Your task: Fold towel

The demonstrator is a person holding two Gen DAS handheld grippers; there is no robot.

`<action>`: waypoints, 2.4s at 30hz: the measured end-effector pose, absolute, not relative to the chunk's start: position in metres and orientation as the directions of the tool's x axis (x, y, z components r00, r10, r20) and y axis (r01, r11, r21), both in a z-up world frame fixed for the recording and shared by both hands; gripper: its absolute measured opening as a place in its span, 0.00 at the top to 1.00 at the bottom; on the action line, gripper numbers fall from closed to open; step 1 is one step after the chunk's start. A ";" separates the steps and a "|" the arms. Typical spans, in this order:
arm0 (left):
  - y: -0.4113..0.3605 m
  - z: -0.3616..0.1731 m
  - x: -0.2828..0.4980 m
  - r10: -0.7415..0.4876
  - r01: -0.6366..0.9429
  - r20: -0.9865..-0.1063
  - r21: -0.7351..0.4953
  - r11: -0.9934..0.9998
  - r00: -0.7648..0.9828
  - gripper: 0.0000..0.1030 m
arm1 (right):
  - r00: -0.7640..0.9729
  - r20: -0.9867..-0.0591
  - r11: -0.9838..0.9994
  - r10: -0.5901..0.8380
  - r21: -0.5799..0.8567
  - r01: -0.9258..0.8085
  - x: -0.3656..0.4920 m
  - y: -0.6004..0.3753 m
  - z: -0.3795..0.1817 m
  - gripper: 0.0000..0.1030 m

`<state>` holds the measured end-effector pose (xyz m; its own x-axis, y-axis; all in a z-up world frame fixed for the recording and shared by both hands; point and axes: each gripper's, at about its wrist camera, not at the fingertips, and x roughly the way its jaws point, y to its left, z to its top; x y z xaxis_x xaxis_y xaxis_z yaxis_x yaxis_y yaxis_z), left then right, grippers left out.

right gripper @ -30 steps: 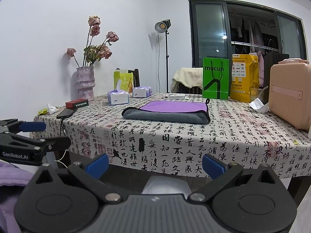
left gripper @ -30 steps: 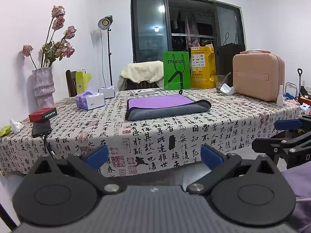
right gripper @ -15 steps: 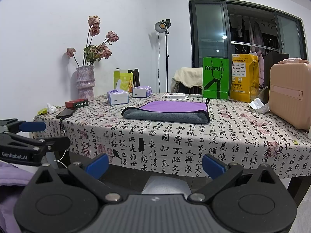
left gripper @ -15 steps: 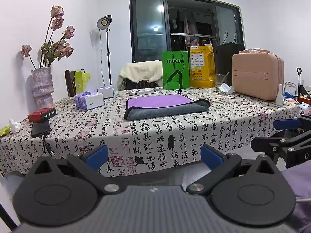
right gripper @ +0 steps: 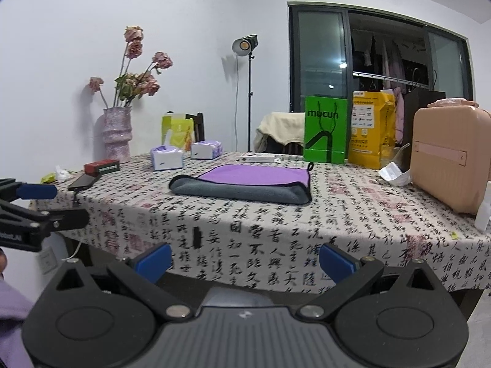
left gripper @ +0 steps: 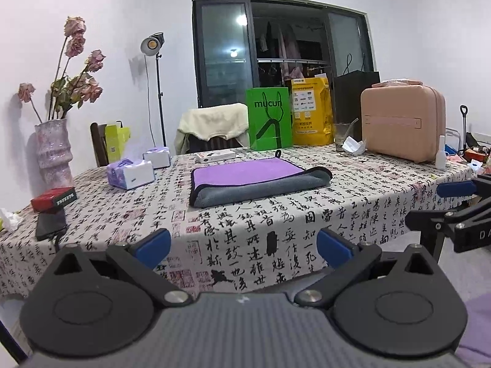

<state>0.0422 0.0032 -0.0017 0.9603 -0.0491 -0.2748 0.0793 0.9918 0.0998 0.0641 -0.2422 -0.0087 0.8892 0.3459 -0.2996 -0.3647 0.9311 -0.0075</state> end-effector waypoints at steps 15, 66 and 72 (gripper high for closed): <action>0.026 -0.006 0.142 -0.007 0.018 -0.354 0.027 0.999 0.935 0.00 | 0.882 -0.346 0.938 0.321 -0.013 -0.347 0.162 -0.245 -0.010 0.01; 0.065 -0.018 0.345 -0.111 0.066 -0.586 -0.098 0.993 0.803 0.76 | 0.744 -0.547 0.906 0.383 0.068 -0.417 0.391 -0.222 -0.021 0.93; 0.068 -0.012 0.349 -0.102 0.054 -0.588 -0.099 0.994 0.802 0.94 | 0.752 -0.533 0.903 0.389 0.057 -0.426 0.396 -0.222 -0.016 0.95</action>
<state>0.3485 0.0683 -0.0121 0.8025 -0.1017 -0.5880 0.0537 0.9937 -0.0986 0.3958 -0.2224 -0.0159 0.7518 0.3886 -0.5327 -0.4263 0.9028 0.0569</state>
